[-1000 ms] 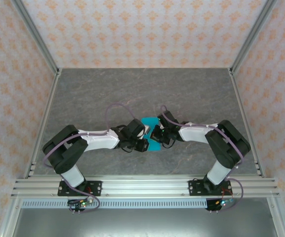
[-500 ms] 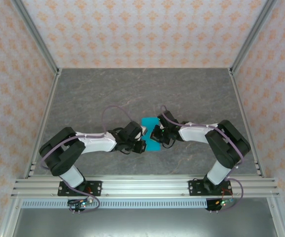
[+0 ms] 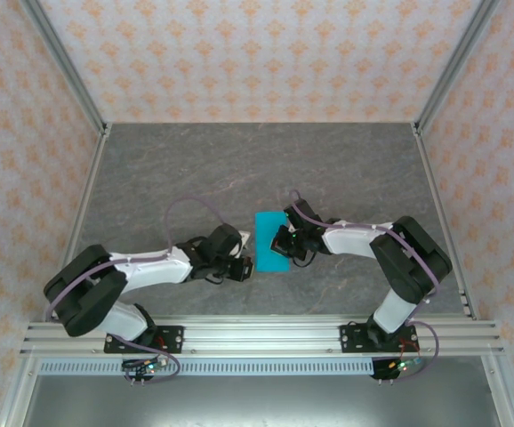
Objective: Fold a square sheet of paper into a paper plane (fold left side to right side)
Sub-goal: Fold the triangle a second time at the center of the table.
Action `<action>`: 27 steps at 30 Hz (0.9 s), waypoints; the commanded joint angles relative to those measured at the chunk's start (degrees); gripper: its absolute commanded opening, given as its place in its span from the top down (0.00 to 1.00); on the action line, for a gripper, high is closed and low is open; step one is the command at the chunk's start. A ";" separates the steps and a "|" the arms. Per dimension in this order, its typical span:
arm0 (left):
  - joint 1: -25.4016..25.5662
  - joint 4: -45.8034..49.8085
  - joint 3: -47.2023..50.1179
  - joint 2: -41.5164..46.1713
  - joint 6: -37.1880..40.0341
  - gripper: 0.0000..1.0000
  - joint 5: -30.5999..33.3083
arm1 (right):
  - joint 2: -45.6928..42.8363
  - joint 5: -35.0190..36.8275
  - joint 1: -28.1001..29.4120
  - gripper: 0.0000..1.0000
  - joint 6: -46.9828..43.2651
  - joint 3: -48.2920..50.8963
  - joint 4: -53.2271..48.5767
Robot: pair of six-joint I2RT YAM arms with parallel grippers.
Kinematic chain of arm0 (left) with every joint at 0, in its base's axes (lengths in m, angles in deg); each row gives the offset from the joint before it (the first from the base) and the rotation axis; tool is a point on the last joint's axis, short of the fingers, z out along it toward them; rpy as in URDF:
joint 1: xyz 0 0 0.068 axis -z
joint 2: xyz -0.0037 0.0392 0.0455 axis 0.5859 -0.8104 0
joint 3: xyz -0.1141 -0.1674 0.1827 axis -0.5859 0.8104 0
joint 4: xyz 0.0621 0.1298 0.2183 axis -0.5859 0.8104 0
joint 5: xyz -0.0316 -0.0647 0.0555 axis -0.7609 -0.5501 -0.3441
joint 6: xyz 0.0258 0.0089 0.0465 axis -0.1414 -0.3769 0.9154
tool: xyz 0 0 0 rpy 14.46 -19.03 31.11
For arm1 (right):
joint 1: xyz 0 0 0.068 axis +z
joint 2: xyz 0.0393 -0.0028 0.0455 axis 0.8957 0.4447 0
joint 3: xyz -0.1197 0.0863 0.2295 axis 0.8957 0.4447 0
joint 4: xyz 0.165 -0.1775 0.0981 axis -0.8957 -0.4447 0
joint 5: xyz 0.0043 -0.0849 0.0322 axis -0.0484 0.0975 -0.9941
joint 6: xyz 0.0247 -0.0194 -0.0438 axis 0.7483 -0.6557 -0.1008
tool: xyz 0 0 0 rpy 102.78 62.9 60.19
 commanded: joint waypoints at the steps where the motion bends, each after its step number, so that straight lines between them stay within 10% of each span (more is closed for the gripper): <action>1: -0.99 1.81 -2.05 2.51 0.39 0.92 -0.17 | 0.88 2.79 0.24 1.00 -0.89 -0.13 -4.68; 11: -0.99 -5.01 -7.35 -8.22 -0.25 0.93 -7.64 | 0.79 2.63 0.32 1.00 -0.89 -0.08 -4.54; 27: -0.92 -6.28 -4.51 -12.85 -1.81 0.95 -0.83 | -1.28 -0.41 0.32 1.00 -0.53 1.66 1.84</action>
